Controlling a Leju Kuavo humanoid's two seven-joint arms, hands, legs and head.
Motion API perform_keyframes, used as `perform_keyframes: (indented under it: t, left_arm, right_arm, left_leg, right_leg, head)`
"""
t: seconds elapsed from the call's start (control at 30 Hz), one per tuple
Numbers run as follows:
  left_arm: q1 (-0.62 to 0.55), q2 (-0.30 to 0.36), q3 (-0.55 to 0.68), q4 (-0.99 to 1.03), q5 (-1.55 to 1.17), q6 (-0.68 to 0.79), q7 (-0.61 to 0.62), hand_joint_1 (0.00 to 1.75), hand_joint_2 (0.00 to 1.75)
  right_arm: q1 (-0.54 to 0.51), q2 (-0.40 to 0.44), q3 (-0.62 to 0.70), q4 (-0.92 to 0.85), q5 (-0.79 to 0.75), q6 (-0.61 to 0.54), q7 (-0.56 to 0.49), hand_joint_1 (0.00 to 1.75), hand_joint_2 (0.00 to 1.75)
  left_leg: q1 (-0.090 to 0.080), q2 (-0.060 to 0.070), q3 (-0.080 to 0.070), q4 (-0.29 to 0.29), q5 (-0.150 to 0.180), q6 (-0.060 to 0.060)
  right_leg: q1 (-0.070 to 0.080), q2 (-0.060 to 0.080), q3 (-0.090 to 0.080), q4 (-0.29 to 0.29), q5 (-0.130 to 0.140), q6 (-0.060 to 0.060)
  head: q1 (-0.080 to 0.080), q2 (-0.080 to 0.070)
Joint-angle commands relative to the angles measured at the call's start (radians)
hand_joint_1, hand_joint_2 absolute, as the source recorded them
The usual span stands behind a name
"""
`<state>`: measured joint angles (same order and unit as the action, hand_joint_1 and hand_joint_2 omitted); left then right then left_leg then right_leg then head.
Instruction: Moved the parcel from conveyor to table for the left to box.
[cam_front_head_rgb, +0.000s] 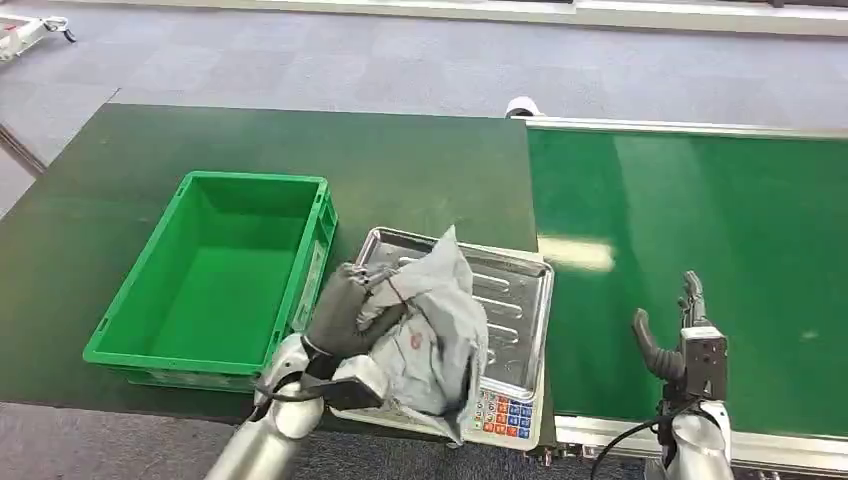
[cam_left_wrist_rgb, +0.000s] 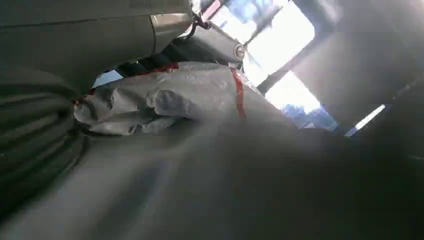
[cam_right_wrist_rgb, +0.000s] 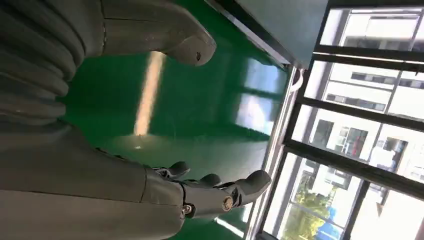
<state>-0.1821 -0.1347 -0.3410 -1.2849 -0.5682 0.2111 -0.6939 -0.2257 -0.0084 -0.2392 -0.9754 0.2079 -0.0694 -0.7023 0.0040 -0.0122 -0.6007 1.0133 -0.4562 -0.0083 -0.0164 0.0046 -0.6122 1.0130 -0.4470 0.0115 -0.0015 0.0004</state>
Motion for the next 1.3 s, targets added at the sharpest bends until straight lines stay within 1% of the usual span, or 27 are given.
perform_keyframes:
  t: [0.03,0.07,0.13,0.17,0.23,0.27,0.33,0.37,0.4,0.43,0.47,0.5,0.53,0.57,0.63,0.67,0.73,0.77,0.8,0.87,0.9,1.0,1.07,1.1,1.13,1.17,1.3]
  left_arm:
    - [0.006,0.085,-0.044,-0.267,0.265,0.385,-0.004,1.75,1.75]
    - [0.000,0.099,-0.048,-0.286,0.266,0.487,-0.004,1.75,1.75]
    - [0.008,0.076,0.013,-0.296,0.224,0.487,-0.004,1.75,1.75]
    - [0.016,0.025,0.112,-0.303,0.106,0.487,-0.004,1.75,1.75]
    - [0.012,0.009,0.169,-0.283,0.042,0.487,-0.004,1.75,1.75]
    - [0.000,-0.043,0.276,-0.243,-0.078,0.487,-0.004,1.75,1.75]
    - [-0.038,-0.079,0.399,-0.143,-0.203,0.487,-0.004,1.75,1.75]
    - [-0.087,-0.104,0.485,-0.059,-0.293,0.487,0.028,1.75,1.75]
    - [-0.100,-0.096,0.491,-0.041,-0.286,0.487,0.023,1.75,1.75]
    - [-0.116,-0.085,0.503,0.007,-0.313,0.487,0.076,1.75,1.75]
    - [-0.143,-0.051,0.484,0.069,-0.369,0.487,0.215,1.75,1.75]
    - [-0.149,-0.037,0.481,0.094,-0.404,0.487,0.259,1.75,1.75]
    - [-0.149,-0.037,0.481,0.094,-0.404,0.487,0.259,1.75,1.75]
    - [-0.162,-0.012,0.467,0.150,-0.416,0.469,0.343,1.75,1.75]
    - [-0.160,0.003,0.458,0.180,-0.449,0.423,0.412,1.75,1.75]
    - [-0.159,0.011,0.446,0.196,-0.485,0.364,0.490,1.75,1.75]
    - [-0.158,0.014,0.440,0.199,-0.497,0.349,0.507,1.75,1.75]
    - [-0.154,0.017,0.433,0.213,-0.529,0.307,0.565,1.75,1.75]
    - [-0.151,0.017,0.431,0.211,-0.541,0.308,0.575,1.75,1.75]
    - [-0.148,0.016,0.436,0.212,-0.538,0.307,0.582,1.75,1.75]
    - [-0.148,0.022,0.437,0.222,-0.564,0.274,0.623,1.75,1.75]
    - [-0.153,0.032,0.444,0.244,-0.606,0.260,0.665,1.75,1.75]
    - [-0.153,0.033,0.451,0.247,-0.601,0.258,0.667,1.75,1.75]
    - [-0.151,0.027,0.463,0.239,-0.588,0.287,0.657,0.26,1.75]
    - [-0.151,0.027,0.463,0.239,-0.588,0.287,0.657,0.00,1.75]
    - [-0.150,0.016,0.477,0.229,-0.550,0.346,0.619,0.00,1.75]
    - [-0.160,0.007,0.488,0.232,-0.477,0.408,0.561,0.00,1.75]
  right_arm:
    - [-0.030,0.045,-0.015,0.015,-0.013,-0.016,0.004,0.00,1.75]
    - [-0.031,0.044,-0.011,0.018,-0.016,-0.021,0.004,0.00,1.75]
    - [-0.027,0.043,-0.008,0.015,-0.019,-0.025,0.004,0.00,1.75]
    - [-0.014,0.039,0.001,0.005,-0.024,-0.029,0.004,0.00,1.75]
    - [0.004,0.036,0.010,-0.010,-0.031,-0.031,0.004,0.00,1.75]
    - [0.016,0.033,0.015,-0.018,-0.037,-0.035,0.004,0.00,1.75]
    - [0.023,0.032,0.018,-0.024,-0.041,-0.039,0.004,0.00,1.75]
    - [0.026,0.030,0.020,-0.025,-0.042,-0.043,0.004,0.00,1.75]
    - [0.026,0.029,0.019,-0.025,-0.042,-0.042,0.004,0.00,1.75]
    - [0.025,0.030,0.017,-0.025,-0.042,-0.044,0.004,0.00,1.75]
    - [0.025,0.030,0.011,-0.025,-0.039,-0.042,0.004,0.00,1.75]
    - [0.023,0.028,0.009,-0.022,-0.036,-0.042,0.004,0.00,1.75]
    - [0.023,0.028,0.009,-0.022,-0.036,-0.042,0.004,0.00,1.75]
    - [0.020,0.027,0.003,-0.020,-0.032,-0.039,0.004,0.00,1.75]
    - [0.018,0.025,-0.003,-0.018,-0.030,-0.037,0.004,0.00,1.75]
    - [0.017,0.027,-0.010,-0.019,-0.025,-0.032,0.004,0.00,1.75]
    - [0.017,0.027,-0.012,-0.020,-0.022,-0.029,0.004,0.00,1.75]
    - [0.012,0.029,-0.020,-0.016,-0.011,-0.021,0.004,0.00,1.75]
    - [0.010,0.030,-0.021,-0.015,-0.008,-0.017,0.004,0.00,1.75]
    - [0.006,0.032,-0.022,-0.011,-0.005,-0.016,0.004,0.00,1.75]
    - [0.001,0.034,-0.027,-0.006,0.003,-0.012,0.004,0.00,1.75]
    - [-0.001,0.034,-0.030,-0.003,0.007,-0.008,0.004,0.00,1.75]
    - [-0.001,0.033,-0.030,-0.003,0.008,-0.008,0.004,0.00,1.75]
    - [0.001,0.035,-0.033,-0.005,0.009,-0.007,0.004,0.00,1.75]
    - [0.001,0.035,-0.033,-0.005,0.009,-0.007,0.004,0.00,1.75]
    - [0.003,0.038,-0.038,-0.006,0.011,-0.009,0.004,0.00,1.75]
    - [0.010,0.045,-0.045,-0.013,0.016,-0.010,0.004,0.00,1.75]
  left_leg:
    - [0.001,0.002,0.001,0.000,-0.001,0.000]
    - [0.001,0.002,0.000,0.000,0.000,0.000]
    - [0.001,0.004,0.002,0.000,-0.001,-0.001]
    - [0.001,0.004,0.003,-0.001,-0.001,-0.001]
    - [0.000,0.001,0.001,-0.001,0.000,0.000]
    - [0.001,0.002,0.003,-0.001,-0.001,0.000]
    - [0.001,0.001,0.001,0.000,0.000,0.000]
    - [0.001,0.002,0.004,-0.002,-0.001,0.000]
    - [0.001,0.001,0.004,-0.002,0.000,0.000]
    - [0.001,0.001,0.005,-0.003,0.000,0.000]
    - [0.000,0.000,0.003,-0.002,0.001,0.000]
    - [0.000,0.001,0.005,-0.003,0.001,-0.001]
    - [-0.001,0.000,0.003,-0.002,0.001,0.000]
    - [0.000,0.001,0.006,-0.004,0.002,-0.001]
    - [0.000,0.002,0.005,-0.003,0.001,-0.001]
    - [0.000,0.002,0.006,-0.004,0.001,-0.001]
    - [0.000,0.001,0.004,-0.002,0.001,-0.001]
    - [0.000,0.001,0.004,-0.002,0.001,-0.001]
    - [0.000,0.001,0.005,-0.003,0.001,-0.001]
    - [0.001,0.001,0.003,-0.001,0.001,-0.001]
    - [0.001,0.002,0.002,-0.001,0.001,-0.001]
    - [0.001,0.002,0.004,-0.002,0.000,-0.001]
    - [0.001,0.002,0.001,-0.001,0.001,-0.001]
    - [0.001,0.003,0.004,-0.002,0.000,-0.001]
    - [0.001,0.002,0.002,-0.001,0.000,-0.001]
    - [0.001,0.002,0.002,-0.001,0.000,-0.001]
    - [0.001,0.002,0.004,-0.002,0.000,-0.001]
  right_leg:
    - [0.001,0.001,0.000,0.000,0.000,-0.001]
    - [0.001,0.001,0.000,0.000,0.000,-0.001]
    - [0.001,0.003,0.000,0.000,0.000,-0.001]
    - [0.001,0.003,0.002,-0.001,0.000,-0.001]
    - [0.001,0.000,0.001,-0.001,0.000,-0.001]
    - [0.002,0.001,0.004,-0.002,0.000,-0.001]
    - [0.001,0.000,0.002,-0.001,0.000,0.000]
    - [0.001,0.001,0.004,-0.002,0.000,-0.001]
    - [0.001,0.000,0.004,-0.002,0.000,-0.001]
    - [0.001,0.000,0.006,-0.003,0.000,-0.001]
    - [0.000,-0.001,0.004,-0.001,0.000,0.000]
    - [0.001,-0.001,0.005,-0.003,0.001,-0.001]
    - [0.000,-0.001,0.003,-0.001,0.000,0.000]
    - [0.000,-0.001,0.006,-0.004,0.001,-0.001]
    - [0.000,0.000,0.004,-0.002,0.001,-0.001]
    - [0.001,0.000,0.005,-0.003,0.001,-0.002]
    - [0.001,0.000,0.003,-0.001,0.001,-0.001]
    - [0.001,-0.001,0.003,-0.001,0.000,-0.001]
    - [0.001,0.000,0.005,-0.002,0.000,-0.001]
    - [0.001,0.000,0.003,-0.001,0.000,-0.001]
    - [0.001,0.001,0.002,-0.001,0.000,-0.001]
    - [0.001,0.001,0.004,-0.002,0.000,-0.001]
    - [0.001,0.001,0.001,-0.001,0.000,-0.001]
    - [0.001,0.001,0.003,-0.001,0.000,-0.001]
    - [0.001,0.001,0.002,-0.001,0.000,-0.001]
    - [0.001,0.001,0.002,-0.001,0.000,-0.001]
    - [0.002,0.000,0.004,-0.003,0.000,-0.002]
  head:
    - [0.000,0.000]
    - [0.001,0.000]
    - [0.000,0.000]
    - [0.000,0.000]
    - [0.000,0.000]
    - [0.000,0.000]
    - [0.000,0.000]
    - [0.000,0.000]
    - [0.000,0.000]
    - [0.000,0.000]
    - [0.001,0.000]
    - [0.000,0.000]
    - [0.001,0.000]
    - [0.000,0.000]
    - [0.000,0.000]
    - [0.000,0.000]
    - [0.000,0.000]
    - [0.000,0.000]
    - [0.000,0.000]
    - [0.000,0.000]
    - [0.000,0.000]
    - [0.000,0.000]
    - [0.000,0.000]
    - [0.000,0.000]
    - [0.000,0.000]
    - [0.000,0.000]
    - [0.000,0.000]
